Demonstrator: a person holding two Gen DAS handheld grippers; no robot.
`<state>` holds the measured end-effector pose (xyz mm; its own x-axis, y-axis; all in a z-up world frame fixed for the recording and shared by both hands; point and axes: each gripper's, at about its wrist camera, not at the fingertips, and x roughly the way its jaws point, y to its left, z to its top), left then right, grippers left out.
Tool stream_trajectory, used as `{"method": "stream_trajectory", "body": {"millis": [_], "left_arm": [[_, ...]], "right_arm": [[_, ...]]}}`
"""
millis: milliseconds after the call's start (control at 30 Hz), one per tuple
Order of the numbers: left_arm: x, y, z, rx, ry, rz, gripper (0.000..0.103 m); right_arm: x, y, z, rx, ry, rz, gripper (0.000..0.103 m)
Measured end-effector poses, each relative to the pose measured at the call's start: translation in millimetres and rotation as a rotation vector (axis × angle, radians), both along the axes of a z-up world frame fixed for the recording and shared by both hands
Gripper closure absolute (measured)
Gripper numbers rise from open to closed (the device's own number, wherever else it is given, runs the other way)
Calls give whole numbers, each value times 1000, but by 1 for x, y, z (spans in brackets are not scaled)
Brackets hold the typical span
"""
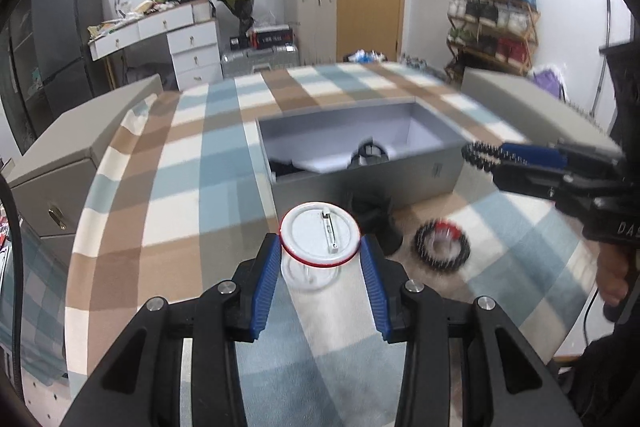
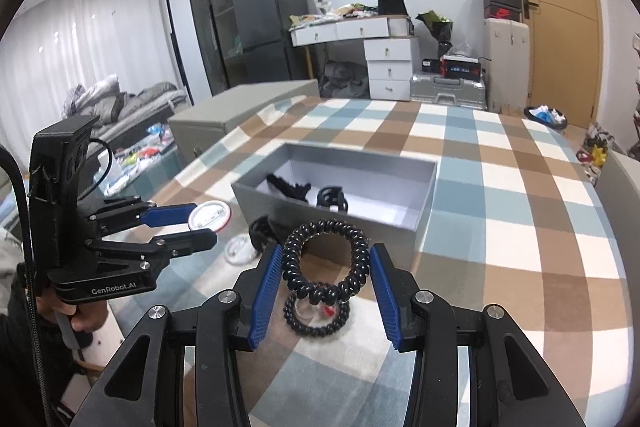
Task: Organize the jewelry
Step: 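Carry the coil hair tie and the white badge over the grey box with both tools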
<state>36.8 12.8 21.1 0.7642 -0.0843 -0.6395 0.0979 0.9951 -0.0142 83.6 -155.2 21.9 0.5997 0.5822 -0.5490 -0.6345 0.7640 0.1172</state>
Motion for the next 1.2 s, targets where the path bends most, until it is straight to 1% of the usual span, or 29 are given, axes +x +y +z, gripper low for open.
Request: {"method": "stream_trajectory", "body": {"millis": [167,333,467,600,733,833,900,1067,1200], "left_arm": [[13,2,16,-26,-47,9,68],[31,1,26,-33,-85,4,68],[43,1,27,-15,-100,12,68],[54,5,26,-21,-99,31,68],[64,8,21,-21,-89,48,68],[68,6,15,-2,-74,54,68],[71,6,10,6,-63,55,68],[76,4,0,11,-34,61,68],[75,0,0,15,-27,54,68]], "right_arm": [[12,-2,16,48,6,-17,60],[25,4,28,66,-2,-34,60],[38,8,40,84,-10,-50,60],[52,12,44,90,-9,-66,60],[67,15,38,92,9,-85,60],[75,14,27,97,38,-91,60],[80,15,20,82,57,-96,60],[86,16,5,66,91,-103,60],[86,18,0,60,106,-98,60]]}}
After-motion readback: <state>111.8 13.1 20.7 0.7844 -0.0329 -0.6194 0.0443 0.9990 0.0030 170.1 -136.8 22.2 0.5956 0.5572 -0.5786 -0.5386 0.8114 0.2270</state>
